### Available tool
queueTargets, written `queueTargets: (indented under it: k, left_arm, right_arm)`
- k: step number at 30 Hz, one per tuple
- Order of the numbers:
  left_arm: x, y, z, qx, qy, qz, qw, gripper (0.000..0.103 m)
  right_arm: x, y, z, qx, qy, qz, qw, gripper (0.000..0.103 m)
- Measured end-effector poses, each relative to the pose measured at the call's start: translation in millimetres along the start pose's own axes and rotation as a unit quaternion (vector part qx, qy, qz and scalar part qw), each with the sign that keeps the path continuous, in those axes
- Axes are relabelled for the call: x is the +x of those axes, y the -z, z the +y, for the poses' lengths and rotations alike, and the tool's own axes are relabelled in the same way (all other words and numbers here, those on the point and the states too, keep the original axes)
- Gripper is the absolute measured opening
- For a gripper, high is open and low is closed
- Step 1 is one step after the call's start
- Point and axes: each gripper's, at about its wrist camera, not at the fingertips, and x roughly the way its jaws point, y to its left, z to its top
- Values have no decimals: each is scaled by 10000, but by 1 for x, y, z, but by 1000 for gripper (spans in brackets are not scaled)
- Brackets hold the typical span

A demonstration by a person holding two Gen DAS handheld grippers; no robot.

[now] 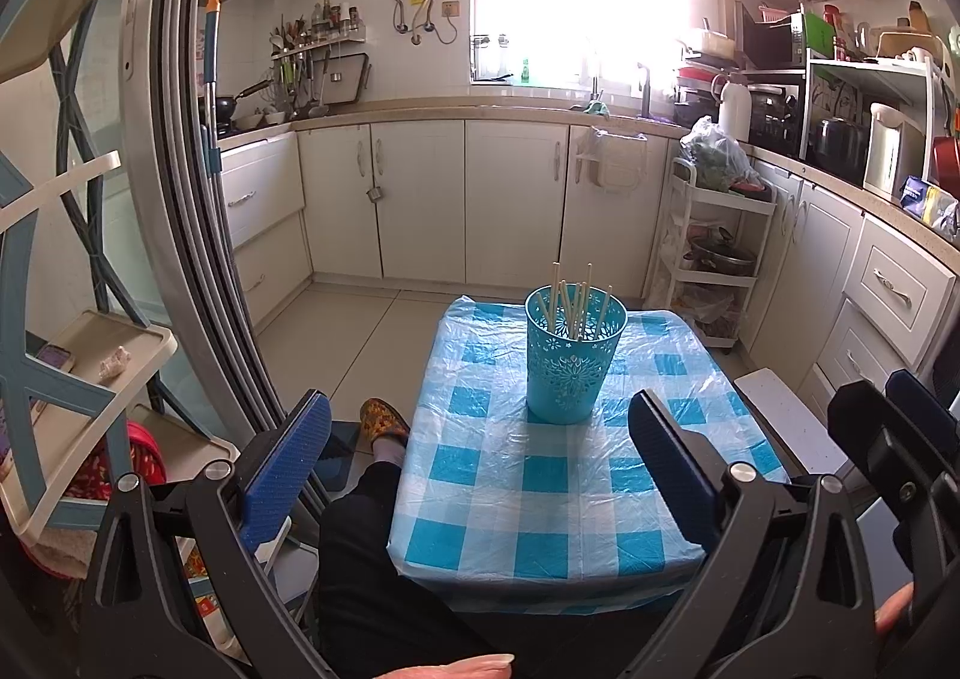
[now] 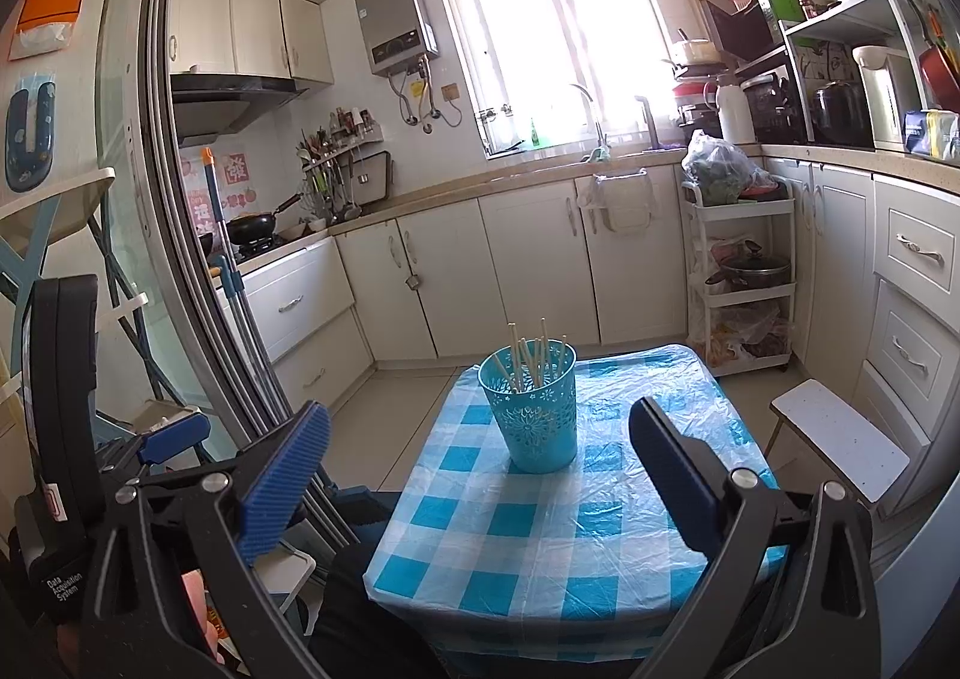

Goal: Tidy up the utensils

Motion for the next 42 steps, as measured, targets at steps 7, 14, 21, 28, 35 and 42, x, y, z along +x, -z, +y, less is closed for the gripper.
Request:
queueTargets:
  k: [7, 14, 21, 28, 35, 42]
  left_arm:
    - [0, -1, -1, 0, -1, 1, 10000, 96]
    - [0, -1, -1, 6, -5, 0, 10000, 96]
    - [0, 0, -1, 11, -6, 2, 10000, 96]
    - [0, 0, 0, 19, -9, 9, 10000, 96]
    - [0, 2, 2, 20, -5, 14, 10000, 96]
    - [1, 4, 3, 50, -32, 19, 10000, 96]
  right_arm:
    - [0, 0, 0, 0, 2, 2, 10000, 96]
    - [0, 0, 0, -3, -3, 4, 10000, 96]
    - [0, 0, 0, -1, -1, 4, 10000, 96]
    - [0, 0, 1, -1, 0, 4, 10000, 96]
    - [0, 0, 1, 0, 2, 5, 10000, 96]
    - [0, 0, 1, -1, 2, 3, 10000, 96]
